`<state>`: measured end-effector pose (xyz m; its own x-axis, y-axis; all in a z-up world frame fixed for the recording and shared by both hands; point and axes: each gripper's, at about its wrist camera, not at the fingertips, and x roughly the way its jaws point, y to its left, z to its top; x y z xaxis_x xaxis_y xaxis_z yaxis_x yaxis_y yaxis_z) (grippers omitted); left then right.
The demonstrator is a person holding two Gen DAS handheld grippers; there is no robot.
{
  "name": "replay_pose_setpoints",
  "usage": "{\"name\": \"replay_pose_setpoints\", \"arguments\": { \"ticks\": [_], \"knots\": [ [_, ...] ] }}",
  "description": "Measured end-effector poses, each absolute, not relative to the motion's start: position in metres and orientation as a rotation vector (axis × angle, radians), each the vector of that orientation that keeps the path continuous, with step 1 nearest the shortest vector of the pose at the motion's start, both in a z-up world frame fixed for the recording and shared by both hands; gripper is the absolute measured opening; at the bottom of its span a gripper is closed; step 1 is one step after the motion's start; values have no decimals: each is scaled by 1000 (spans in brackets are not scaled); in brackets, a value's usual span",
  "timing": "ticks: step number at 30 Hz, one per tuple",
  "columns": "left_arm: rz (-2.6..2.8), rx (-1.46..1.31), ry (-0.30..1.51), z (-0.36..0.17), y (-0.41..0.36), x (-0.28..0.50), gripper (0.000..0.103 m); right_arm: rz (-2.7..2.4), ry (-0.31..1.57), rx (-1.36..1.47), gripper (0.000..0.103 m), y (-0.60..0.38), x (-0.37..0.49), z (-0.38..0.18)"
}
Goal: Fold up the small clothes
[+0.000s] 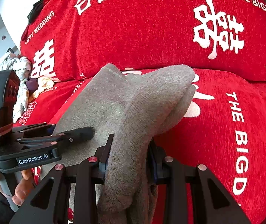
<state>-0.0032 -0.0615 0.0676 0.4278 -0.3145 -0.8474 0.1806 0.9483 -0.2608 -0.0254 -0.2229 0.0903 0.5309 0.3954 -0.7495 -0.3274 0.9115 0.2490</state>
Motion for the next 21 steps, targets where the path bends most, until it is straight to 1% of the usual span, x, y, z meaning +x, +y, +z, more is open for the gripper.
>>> {"name": "replay_pose_setpoints", "arguments": {
  "ticks": [6, 7, 8, 12, 15, 16, 17, 18, 19, 21],
  "knots": [
    [-305, -123, 1048, 78, -56, -23, 44, 429, 903, 47, 35, -213, -43, 92],
    [-328, -128, 1032, 82, -55, -27, 30, 432, 902, 43, 35, -211, -46, 92],
    [-351, -130, 1029, 85, -56, -31, 24, 436, 899, 43, 34, -210, -48, 91],
    [-327, -79, 1012, 90, -59, -39, 24, 419, 899, 36, 34, -209, -48, 87],
    [-325, -138, 1021, 83, -40, -39, 25, 410, 917, 53, 34, -217, -48, 81],
    [-328, -176, 1038, 78, -30, -37, 38, 411, 922, 64, 34, -220, -48, 79],
    [-328, -211, 1054, 72, -22, -35, 75, 412, 926, 74, 34, -223, -48, 78],
    [-321, -249, 1068, 66, -14, -33, 94, 413, 929, 82, 34, -224, -47, 77],
    [-298, -290, 1061, 59, -5, -34, 103, 412, 931, 85, 34, -225, -46, 76],
    [-304, -342, 1073, 49, 5, -35, 103, 414, 931, 85, 34, -224, -46, 75]
  ]
}}
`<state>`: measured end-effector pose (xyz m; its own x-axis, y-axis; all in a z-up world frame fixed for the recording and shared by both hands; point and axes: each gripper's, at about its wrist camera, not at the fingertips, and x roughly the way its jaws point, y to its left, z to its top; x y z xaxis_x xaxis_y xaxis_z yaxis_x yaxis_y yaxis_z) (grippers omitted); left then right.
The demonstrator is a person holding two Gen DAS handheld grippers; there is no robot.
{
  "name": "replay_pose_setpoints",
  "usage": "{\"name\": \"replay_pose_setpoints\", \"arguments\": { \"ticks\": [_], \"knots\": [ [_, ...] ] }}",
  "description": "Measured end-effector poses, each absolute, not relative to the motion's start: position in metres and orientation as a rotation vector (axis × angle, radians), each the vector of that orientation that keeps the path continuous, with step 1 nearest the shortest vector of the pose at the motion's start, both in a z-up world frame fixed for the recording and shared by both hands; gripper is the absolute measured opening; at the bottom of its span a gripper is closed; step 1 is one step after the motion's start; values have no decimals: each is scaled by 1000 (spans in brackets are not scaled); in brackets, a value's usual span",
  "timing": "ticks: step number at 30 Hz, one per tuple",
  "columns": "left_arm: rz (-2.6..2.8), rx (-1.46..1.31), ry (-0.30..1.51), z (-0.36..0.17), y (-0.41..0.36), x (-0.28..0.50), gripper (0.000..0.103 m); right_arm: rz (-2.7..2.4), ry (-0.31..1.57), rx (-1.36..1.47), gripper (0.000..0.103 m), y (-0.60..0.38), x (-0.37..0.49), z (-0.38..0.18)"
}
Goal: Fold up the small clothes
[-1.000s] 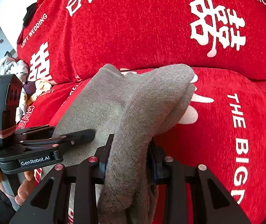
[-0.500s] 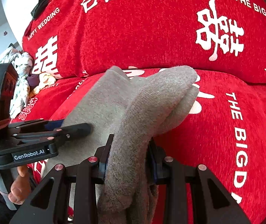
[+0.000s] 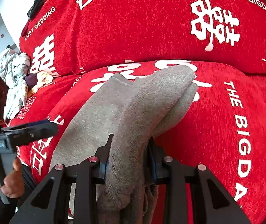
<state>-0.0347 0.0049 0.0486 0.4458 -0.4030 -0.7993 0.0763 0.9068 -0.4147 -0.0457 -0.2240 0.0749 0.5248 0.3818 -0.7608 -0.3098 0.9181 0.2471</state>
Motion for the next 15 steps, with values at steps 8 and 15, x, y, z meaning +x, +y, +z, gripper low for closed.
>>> {"name": "replay_pose_setpoints", "arguments": {
  "ticks": [8, 15],
  "knots": [
    [-450, -374, 1237, 0, -35, -17, 60, 415, 933, 82, 34, -225, -44, 71],
    [-426, -253, 1171, 23, -53, -29, 39, 429, 908, 78, 34, -224, -49, 78]
  ]
}}
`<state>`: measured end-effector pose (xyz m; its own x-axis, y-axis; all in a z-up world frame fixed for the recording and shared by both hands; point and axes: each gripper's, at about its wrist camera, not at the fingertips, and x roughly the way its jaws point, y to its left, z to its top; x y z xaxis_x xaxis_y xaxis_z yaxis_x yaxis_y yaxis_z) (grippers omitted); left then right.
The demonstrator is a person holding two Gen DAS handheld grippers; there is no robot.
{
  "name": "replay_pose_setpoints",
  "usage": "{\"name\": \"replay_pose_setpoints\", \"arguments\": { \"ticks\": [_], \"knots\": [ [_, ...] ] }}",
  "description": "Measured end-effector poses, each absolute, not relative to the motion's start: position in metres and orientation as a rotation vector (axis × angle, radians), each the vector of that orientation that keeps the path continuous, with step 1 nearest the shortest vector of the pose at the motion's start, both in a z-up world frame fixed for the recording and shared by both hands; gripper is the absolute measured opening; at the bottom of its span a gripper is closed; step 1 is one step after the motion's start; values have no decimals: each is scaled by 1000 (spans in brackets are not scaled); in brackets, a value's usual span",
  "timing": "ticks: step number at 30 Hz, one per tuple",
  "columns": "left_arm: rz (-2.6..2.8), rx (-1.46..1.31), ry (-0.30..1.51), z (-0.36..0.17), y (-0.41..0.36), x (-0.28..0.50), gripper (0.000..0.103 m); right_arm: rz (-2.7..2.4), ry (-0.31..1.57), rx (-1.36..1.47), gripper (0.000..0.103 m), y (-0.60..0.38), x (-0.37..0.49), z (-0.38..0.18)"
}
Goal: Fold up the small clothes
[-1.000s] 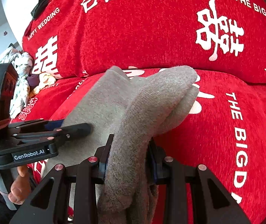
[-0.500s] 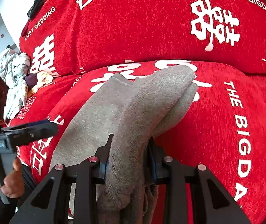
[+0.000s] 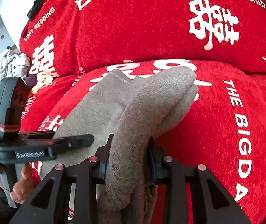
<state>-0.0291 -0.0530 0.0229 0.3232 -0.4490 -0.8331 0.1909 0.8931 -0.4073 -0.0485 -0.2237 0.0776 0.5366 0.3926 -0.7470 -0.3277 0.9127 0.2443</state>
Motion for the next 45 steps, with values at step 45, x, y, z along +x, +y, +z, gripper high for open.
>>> {"name": "replay_pose_setpoints", "arguments": {
  "ticks": [45],
  "knots": [
    [-348, -217, 1033, 53, -25, -106, 35, 507, 795, 14, 34, -192, -117, 92]
  ]
}}
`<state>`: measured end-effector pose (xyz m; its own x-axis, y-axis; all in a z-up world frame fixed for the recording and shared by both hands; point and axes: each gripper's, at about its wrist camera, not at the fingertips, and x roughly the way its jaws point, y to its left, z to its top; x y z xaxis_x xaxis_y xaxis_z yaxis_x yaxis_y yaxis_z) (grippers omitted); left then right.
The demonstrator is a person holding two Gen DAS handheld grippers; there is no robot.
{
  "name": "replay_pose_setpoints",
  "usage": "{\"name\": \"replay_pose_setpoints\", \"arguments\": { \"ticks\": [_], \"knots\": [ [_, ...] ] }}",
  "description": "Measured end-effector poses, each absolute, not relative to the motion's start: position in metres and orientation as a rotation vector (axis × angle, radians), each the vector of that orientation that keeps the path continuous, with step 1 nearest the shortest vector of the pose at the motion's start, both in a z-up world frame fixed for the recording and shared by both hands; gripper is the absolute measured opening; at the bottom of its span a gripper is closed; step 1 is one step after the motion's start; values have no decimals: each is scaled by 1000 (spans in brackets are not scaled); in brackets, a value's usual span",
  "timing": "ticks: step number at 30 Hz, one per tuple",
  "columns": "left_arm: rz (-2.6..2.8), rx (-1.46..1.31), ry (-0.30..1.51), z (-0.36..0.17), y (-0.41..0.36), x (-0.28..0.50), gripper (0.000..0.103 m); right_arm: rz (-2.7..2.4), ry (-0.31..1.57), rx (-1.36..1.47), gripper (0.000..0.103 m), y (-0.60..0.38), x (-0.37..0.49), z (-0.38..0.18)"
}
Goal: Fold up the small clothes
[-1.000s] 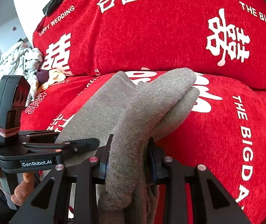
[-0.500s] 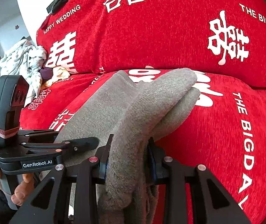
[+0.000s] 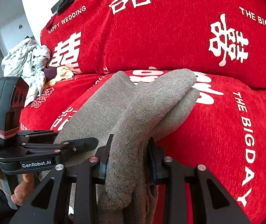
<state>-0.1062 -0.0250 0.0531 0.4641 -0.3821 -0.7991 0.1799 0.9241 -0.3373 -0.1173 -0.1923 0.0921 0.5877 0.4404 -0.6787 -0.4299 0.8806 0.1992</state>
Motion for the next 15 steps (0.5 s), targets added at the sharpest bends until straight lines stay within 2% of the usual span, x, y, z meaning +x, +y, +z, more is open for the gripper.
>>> {"name": "replay_pose_setpoints", "arguments": {
  "ticks": [4, 7, 9, 10, 12, 13, 15],
  "knots": [
    [-356, -262, 1035, 31, -18, -99, 36, 506, 821, 50, 34, -197, -106, 73],
    [-361, -311, 1028, 16, -11, -99, 41, 493, 862, 83, 35, -205, -97, 54],
    [-376, -324, 1019, 15, -7, -102, 44, 514, 880, 144, 38, -216, -93, 48],
    [-374, -317, 1013, 16, -6, -103, 47, 526, 897, 177, 44, -223, -90, 45],
    [-350, -291, 1012, 18, -3, -106, 61, 514, 924, 219, 53, -236, -87, 39],
    [-335, -285, 1012, 19, -1, -107, 72, 498, 937, 244, 57, -244, -86, 36],
    [-319, -297, 1003, 26, 7, -110, 75, 463, 938, 297, 57, -264, -89, 37]
  ]
}}
